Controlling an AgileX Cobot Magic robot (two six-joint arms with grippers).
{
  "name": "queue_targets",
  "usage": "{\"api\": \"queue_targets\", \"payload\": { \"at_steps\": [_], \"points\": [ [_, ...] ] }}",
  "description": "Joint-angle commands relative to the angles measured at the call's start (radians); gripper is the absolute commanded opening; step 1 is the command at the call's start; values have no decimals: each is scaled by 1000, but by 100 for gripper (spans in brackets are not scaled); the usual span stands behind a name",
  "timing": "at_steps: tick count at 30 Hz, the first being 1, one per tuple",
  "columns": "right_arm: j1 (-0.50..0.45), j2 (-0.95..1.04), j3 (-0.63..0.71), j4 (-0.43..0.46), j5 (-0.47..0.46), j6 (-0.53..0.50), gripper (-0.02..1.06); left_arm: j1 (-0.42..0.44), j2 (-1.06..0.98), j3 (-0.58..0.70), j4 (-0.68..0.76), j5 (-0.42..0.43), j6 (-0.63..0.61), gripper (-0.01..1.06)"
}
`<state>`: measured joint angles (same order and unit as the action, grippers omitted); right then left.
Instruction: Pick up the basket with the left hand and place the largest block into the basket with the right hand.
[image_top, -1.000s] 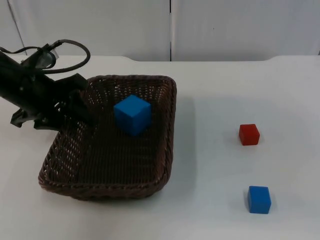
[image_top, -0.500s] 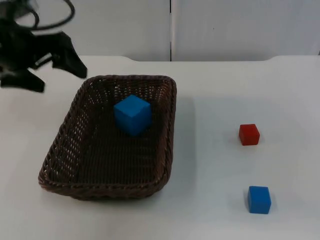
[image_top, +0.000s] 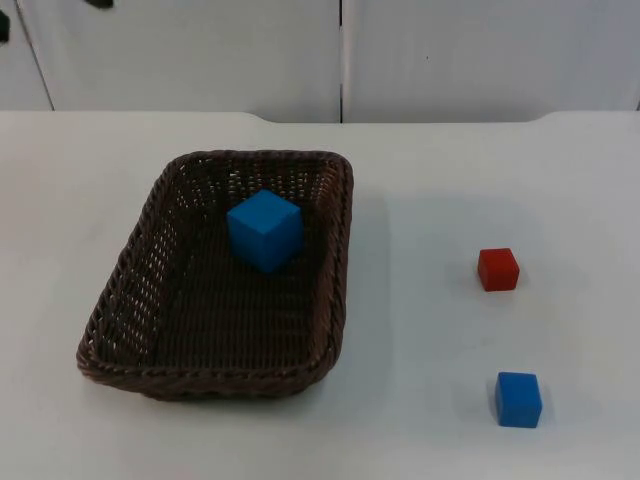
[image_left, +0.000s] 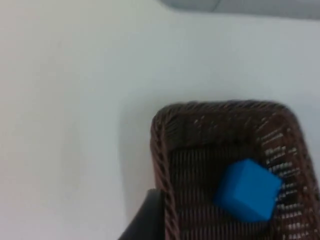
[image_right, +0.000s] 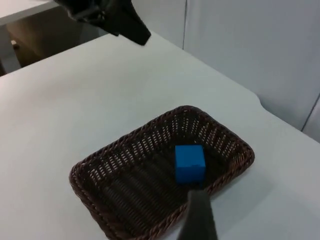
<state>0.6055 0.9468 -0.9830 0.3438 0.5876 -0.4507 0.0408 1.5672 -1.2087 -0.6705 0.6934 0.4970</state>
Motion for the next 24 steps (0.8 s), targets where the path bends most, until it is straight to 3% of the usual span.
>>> {"api": "queue_targets", "payload": {
  "at_steps": [1, 17, 24],
  "points": [
    [-4, -46, 41, -2, -35, 13, 57, -5, -53, 22, 9, 7, -9, 90],
    [-4, -220, 169, -2, -34, 61, 57, -5, -364, 214, 18, 11, -5, 90],
    [-4, -281, 234, -2, -24, 62, 57, -5, -591, 350, 65, 0, -5, 90]
  ]
}}
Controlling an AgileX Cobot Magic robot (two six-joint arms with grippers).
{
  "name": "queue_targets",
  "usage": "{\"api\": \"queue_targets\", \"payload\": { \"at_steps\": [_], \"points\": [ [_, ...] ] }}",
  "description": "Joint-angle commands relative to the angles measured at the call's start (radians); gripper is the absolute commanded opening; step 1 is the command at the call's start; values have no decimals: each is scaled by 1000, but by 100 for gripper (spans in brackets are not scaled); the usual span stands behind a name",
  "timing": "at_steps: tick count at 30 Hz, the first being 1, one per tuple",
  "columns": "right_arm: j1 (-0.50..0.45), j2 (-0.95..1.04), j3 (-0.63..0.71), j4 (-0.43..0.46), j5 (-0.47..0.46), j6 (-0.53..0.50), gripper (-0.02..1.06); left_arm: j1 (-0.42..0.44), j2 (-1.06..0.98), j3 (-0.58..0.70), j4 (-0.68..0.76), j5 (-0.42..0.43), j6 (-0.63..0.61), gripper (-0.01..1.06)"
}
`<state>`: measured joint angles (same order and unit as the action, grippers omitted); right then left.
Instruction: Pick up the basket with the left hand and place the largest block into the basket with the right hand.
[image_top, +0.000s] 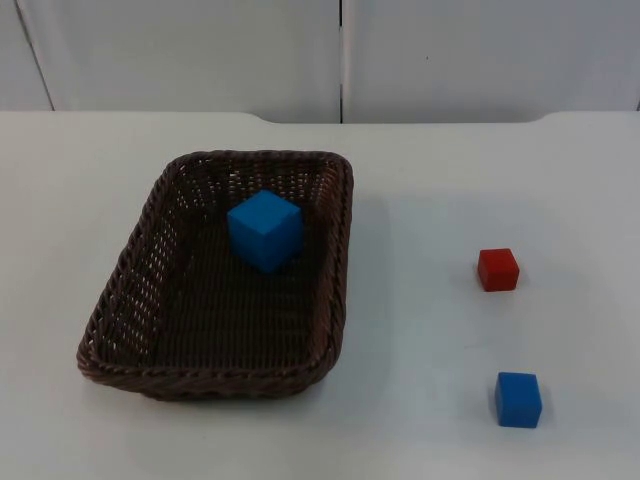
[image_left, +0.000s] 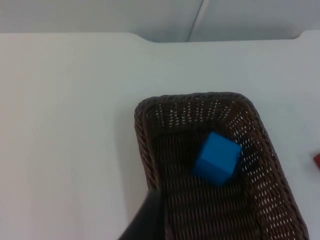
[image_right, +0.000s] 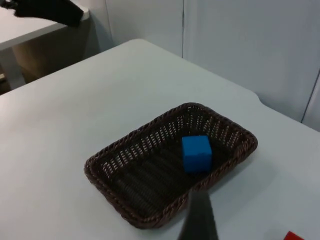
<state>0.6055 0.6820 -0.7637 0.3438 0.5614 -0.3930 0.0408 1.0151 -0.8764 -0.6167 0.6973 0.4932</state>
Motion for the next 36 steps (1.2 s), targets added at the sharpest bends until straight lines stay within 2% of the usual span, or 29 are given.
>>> {"api": "queue_targets", "payload": {
  "at_steps": [1, 9, 16, 20, 25, 30, 34, 36],
  "points": [
    [-4, -30, 26, -2, 2, 5, 57, -5, -82, 38, 21, -4, -1, 90],
    [-4, -141, 105, 0, 12, 11, 57, -5, -349, 143, 38, -2, -16, 90],
    [-4, -273, 162, -2, 66, 22, 57, -5, -541, 186, 141, 13, -126, 90],
    [-4, -375, 191, -20, 103, 49, 57, -5, -639, 190, 273, 72, -237, 90],
    [-4, -473, 191, -89, 163, 123, 57, -5, -728, 190, 382, 145, -308, 90],
    [-4, -562, 191, -108, 234, 177, 57, -5, -824, 200, 455, 247, -371, 90],
    [-4, -621, 191, -122, 292, 181, 57, -5, -909, 241, 499, 258, -434, 90],
    [-4, -659, 191, -158, 331, 221, 57, -5, -974, 280, 525, 267, -467, 90]
  ]
}}
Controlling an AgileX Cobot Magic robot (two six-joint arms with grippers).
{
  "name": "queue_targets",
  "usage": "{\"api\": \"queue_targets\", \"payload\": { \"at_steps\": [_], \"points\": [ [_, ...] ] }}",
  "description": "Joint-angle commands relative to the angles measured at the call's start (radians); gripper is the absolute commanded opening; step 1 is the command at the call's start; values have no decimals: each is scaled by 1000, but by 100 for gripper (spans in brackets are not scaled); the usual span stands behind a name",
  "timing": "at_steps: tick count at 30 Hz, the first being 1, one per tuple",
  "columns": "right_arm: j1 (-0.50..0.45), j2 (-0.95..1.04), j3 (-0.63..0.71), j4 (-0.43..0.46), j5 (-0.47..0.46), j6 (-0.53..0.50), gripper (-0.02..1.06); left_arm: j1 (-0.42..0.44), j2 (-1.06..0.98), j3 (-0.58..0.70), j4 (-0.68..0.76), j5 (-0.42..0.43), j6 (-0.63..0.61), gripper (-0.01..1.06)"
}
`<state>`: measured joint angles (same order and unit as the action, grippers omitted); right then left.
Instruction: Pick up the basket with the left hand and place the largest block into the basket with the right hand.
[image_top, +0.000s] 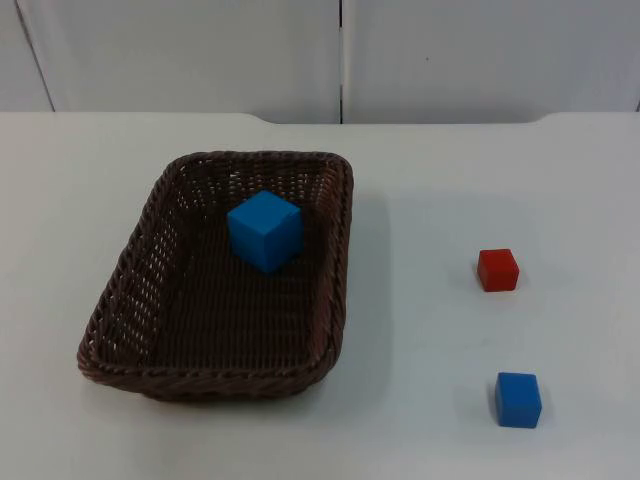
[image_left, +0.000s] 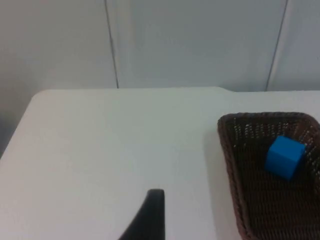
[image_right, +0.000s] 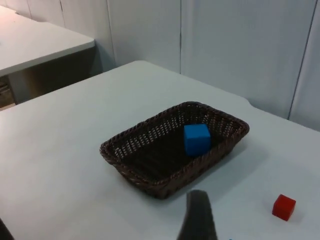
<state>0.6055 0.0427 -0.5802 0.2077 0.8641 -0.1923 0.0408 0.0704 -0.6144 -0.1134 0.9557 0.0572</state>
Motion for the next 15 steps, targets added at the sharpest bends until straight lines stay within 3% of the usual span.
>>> {"api": "queue_targets", "payload": {
  "at_steps": [1, 8, 15],
  "points": [
    [-4, -36, 7, -41, 43, 45, 57, -5, -56, 34, 28, 16, -45, 90],
    [-4, -43, 14, -109, 164, 122, 57, -5, -70, 52, 65, 82, -68, 90],
    [-4, -43, 17, -133, 190, 122, 57, -5, -70, 95, 119, 92, -93, 90]
  ]
}}
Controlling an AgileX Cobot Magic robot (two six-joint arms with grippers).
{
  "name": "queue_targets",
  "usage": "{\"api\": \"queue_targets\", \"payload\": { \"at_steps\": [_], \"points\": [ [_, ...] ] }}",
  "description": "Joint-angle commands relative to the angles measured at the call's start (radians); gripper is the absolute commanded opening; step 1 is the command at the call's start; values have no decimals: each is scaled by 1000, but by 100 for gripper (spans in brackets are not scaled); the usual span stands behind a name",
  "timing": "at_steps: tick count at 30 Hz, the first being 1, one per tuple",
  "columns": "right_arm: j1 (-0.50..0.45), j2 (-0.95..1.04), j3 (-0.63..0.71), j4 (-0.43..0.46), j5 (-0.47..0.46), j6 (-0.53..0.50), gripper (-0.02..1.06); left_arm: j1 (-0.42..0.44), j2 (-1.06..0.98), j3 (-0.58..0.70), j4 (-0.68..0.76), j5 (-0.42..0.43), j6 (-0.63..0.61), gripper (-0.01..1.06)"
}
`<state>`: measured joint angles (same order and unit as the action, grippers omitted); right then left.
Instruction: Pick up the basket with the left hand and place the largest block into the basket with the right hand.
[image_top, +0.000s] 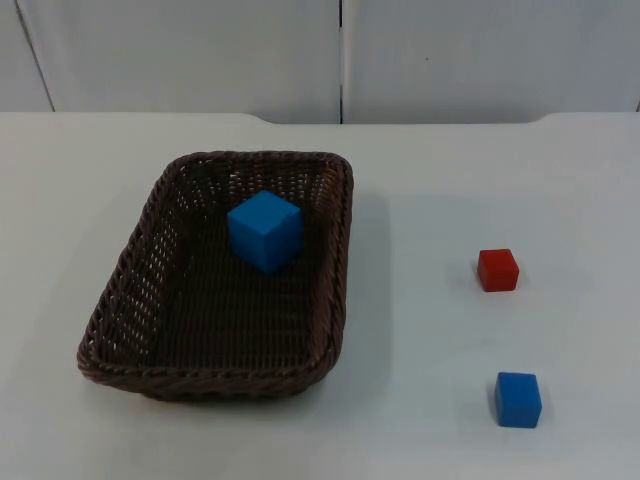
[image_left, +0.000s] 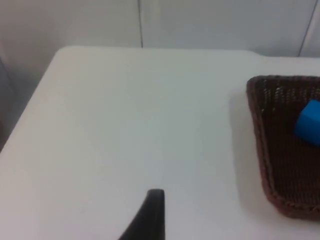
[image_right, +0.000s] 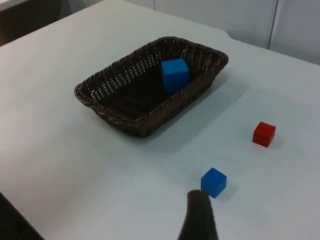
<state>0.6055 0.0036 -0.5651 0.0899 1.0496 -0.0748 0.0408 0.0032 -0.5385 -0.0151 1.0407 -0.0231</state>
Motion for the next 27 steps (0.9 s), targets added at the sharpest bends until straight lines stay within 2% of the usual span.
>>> {"api": "queue_targets", "payload": {
  "at_steps": [1, 7, 15, 19, 27],
  "points": [
    [-4, -4, 2, -15, 5, 4, 57, -5, -3, 19, 21, 7, -13, 90],
    [-4, -4, 2, -90, 26, 59, 57, -5, -3, 39, 30, 30, -17, 90],
    [-4, -4, 10, -90, 54, 82, 57, -5, -3, 44, 30, 33, -17, 90],
    [-4, -4, 53, -95, 29, 85, 57, -5, -3, 44, 30, 33, -17, 90],
    [-4, -4, 49, -114, 29, 93, 57, -5, -3, 44, 30, 33, -16, 90]
  ]
}}
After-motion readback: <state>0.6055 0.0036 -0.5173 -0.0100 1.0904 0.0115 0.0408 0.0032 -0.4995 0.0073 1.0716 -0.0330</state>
